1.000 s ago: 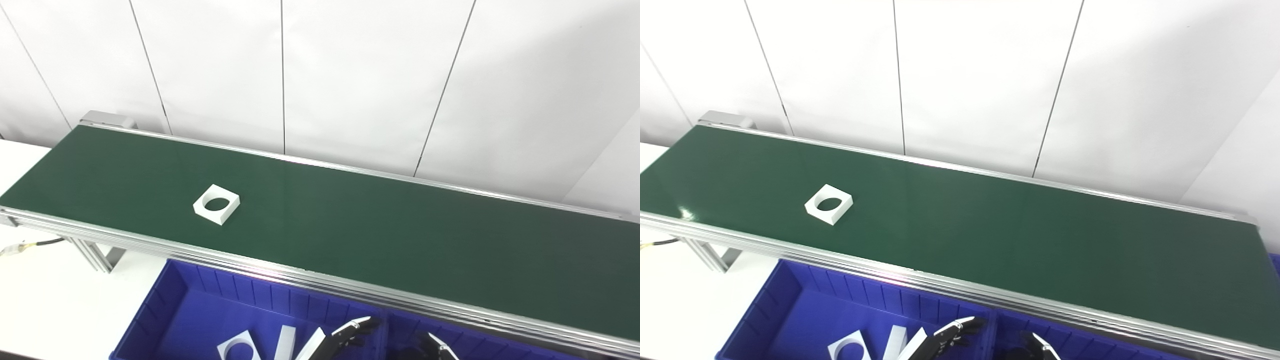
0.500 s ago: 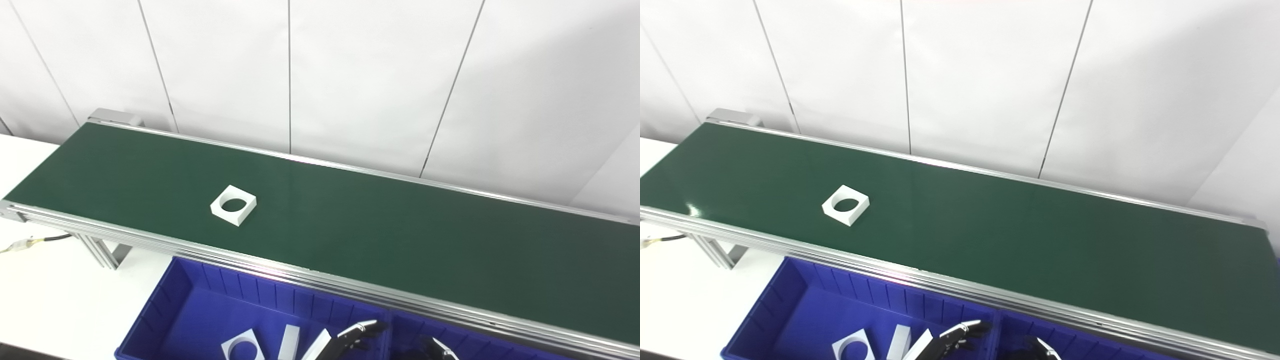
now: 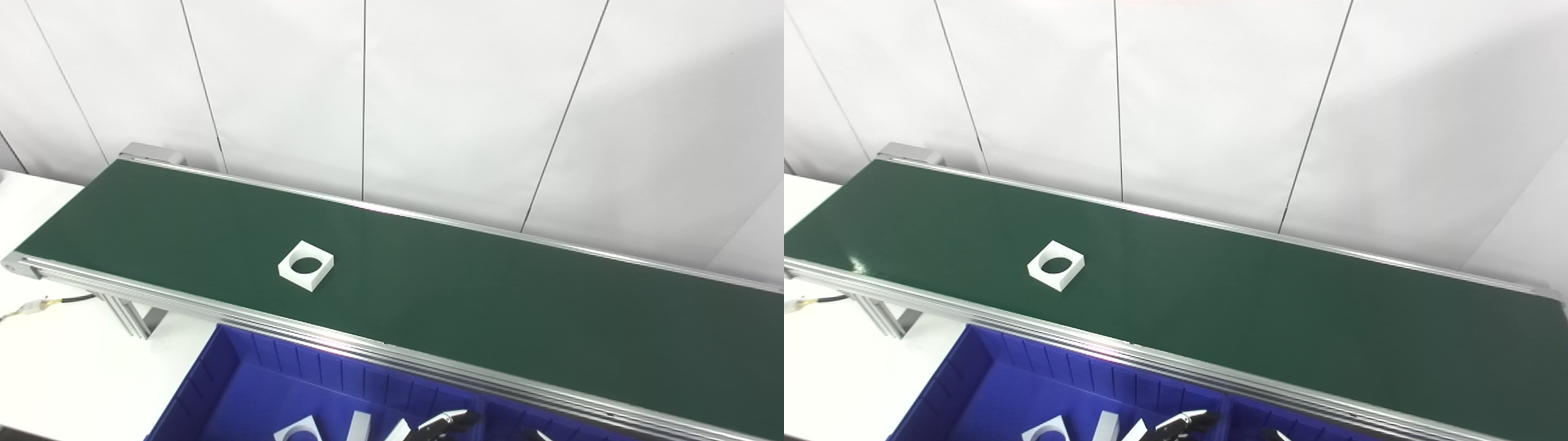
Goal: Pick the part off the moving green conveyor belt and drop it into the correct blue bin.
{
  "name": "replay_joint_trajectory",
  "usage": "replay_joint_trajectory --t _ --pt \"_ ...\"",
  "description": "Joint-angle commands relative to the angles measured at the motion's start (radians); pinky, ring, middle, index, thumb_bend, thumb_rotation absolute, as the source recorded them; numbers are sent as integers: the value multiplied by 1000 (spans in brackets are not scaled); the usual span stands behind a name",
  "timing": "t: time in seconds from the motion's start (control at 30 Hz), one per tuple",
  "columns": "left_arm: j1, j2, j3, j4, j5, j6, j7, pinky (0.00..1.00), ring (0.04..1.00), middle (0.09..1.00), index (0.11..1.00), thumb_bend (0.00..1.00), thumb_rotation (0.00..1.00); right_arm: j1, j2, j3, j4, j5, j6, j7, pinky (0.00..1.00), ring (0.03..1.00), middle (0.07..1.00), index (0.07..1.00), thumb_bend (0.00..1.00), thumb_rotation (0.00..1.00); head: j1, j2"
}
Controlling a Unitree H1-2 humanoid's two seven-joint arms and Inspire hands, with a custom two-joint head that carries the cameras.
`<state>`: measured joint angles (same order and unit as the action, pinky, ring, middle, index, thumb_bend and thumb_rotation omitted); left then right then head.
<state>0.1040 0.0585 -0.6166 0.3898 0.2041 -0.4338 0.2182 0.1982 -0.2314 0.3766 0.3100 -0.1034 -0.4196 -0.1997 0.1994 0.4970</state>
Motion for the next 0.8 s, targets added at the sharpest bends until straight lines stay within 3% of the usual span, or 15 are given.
replay_joint_trajectory --t 0.0,0.2,0.4,0.63,0.77 --pt "-15 -3 -4 -43 -11 -36 13 773 851 860 831 753 877 -11 -3 0 -17 4 -50 -4 828 865 867 823 813 1000 0 0" --pt "1 -13 -3 -169 -31 -36 -25 777 856 856 832 836 909 -13 -5 2 -14 0 -50 -5 832 866 868 826 840 1000 5 2" --pt "-24 -6 24 -300 17 -35 -57 771 846 857 826 866 885 -25 -4 8 0 -1 -50 -9 840 871 865 824 825 1000 11 0" --pt "-136 15 119 -353 78 -35 -88 774 853 864 842 854 821 -36 4 19 11 -11 -50 -27 835 867 862 820 855 1000 3 -6" --pt "-211 23 171 -344 96 -32 -117 826 890 895 876 798 703 -39 7 27 14 -13 -50 -34 838 872 863 821 864 1000 -3 -8"
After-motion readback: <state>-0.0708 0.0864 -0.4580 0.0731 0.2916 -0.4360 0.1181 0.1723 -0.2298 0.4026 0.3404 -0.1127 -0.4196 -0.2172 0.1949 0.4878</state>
